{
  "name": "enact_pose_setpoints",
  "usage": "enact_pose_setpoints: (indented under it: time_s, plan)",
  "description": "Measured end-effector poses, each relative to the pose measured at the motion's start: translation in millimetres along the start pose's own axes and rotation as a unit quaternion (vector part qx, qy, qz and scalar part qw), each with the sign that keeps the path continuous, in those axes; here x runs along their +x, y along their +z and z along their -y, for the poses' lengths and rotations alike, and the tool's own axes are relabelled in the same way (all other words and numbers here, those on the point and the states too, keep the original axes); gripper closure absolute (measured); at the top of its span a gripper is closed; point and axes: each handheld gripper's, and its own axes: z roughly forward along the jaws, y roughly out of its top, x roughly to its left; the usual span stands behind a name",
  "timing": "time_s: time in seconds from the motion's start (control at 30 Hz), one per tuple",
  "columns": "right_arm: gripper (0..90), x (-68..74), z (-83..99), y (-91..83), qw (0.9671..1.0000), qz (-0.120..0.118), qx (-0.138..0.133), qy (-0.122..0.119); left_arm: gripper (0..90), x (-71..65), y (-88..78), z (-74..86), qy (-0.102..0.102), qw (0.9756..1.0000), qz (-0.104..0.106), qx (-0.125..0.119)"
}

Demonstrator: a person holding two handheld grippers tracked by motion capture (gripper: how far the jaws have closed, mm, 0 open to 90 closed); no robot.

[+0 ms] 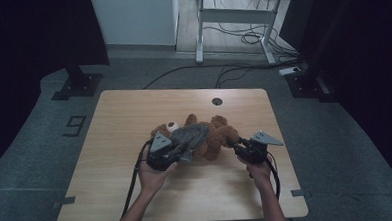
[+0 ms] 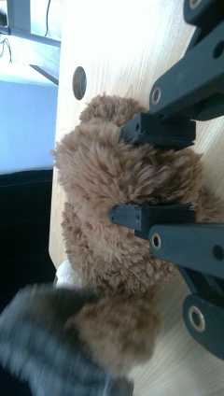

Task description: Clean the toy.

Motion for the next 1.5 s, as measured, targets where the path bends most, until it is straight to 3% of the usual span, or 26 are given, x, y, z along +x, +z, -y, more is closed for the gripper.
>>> enact_pose_setpoints:
  time_s: [0.17, 0.3, 0.33, 0.53, 0.73, 0.8, 0.9, 0.93, 1.07, 1.23, 1.27, 1.37, 1.4, 1.43, 1.5]
  plan:
    - [67.3, -1.1, -0.3, -0.6, 1.0000, -0.001, 0.000, 0.000, 74.1, 3.6, 10.2, 9.4, -0.012, 0.9999, 0.005, 0.001]
    - [67.3, -2.1, 0.0, -0.5, 1.0000, -0.001, 0.000, 0.002, 74.1, 16.0, -0.3, 17.5, -0.023, 0.9997, -0.003, -0.006]
    - [67.3, -2.7, 0.6, -0.7, 1.0000, -0.002, 0.001, 0.003, 74.1, 24.2, -6.1, 22.0, -0.030, 0.9995, -0.006, -0.007]
    - [67.3, -5.0, 1.9, -0.4, 1.0000, -0.002, 0.003, 0.003, 74.1, 39.5, -18.8, 33.8, -0.040, 0.9990, -0.013, -0.015]
    - [67.3, -7.8, 3.1, -1.2, 1.0000, -0.005, 0.006, -0.003, 74.2, 53.4, -44.9, 39.5, -0.044, 0.9980, -0.038, -0.024]
    - [67.3, -7.7, 2.8, -1.0, 0.9999, -0.004, 0.007, -0.006, 74.2, 62.1, -55.7, 42.9, -0.047, 0.9971, -0.056, -0.022]
    - [67.2, -7.8, 1.4, -0.6, 1.0000, -0.004, 0.006, -0.006, 74.2, 67.1, -59.6, 46.7, -0.044, 0.9963, -0.072, -0.016]
    - [67.3, -8.0, 0.5, 0.3, 1.0000, -0.004, 0.006, -0.007, 74.2, 73.1, -64.2, 51.7, -0.056, 0.9953, -0.077, -0.018]
    - [67.2, -10.7, 0.6, 2.2, 1.0000, -0.008, 0.005, -0.002, 74.2, 81.8, -68.5, 59.1, -0.067, 0.9938, -0.088, -0.015]
    - [67.2, -10.3, 0.8, 1.4, 0.9999, -0.009, 0.005, -0.002, 74.4, 74.9, -67.6, 53.0, -0.065, 0.9942, -0.083, -0.023]
    - [67.2, -10.3, 0.8, 1.6, 1.0000, -0.008, 0.005, -0.001, 74.4, 64.9, -63.6, 44.5, -0.055, 0.9954, -0.074, -0.027]
    - [67.2, -10.7, 1.3, 2.0, 1.0000, -0.008, 0.004, 0.002, 74.5, 53.0, -58.2, 33.1, -0.042, 0.9968, -0.060, -0.033]
    - [67.2, -10.9, 1.8, 1.9, 0.9999, -0.009, 0.004, 0.004, 74.4, 40.9, -51.1, 19.9, -0.028, 0.9978, -0.049, -0.035]
    - [67.2, -10.9, 1.8, 1.9, 0.9999, -0.009, 0.004, 0.004, 74.4, 40.9, -51.1, 19.9, -0.028, 0.9978, -0.049, -0.035]
    - [67.2, -10.8, 2.1, 1.3, 0.9999, -0.009, 0.004, 0.003, 74.4, 24.3, -37.7, -0.3, -0.009, 0.9989, -0.031, -0.036]
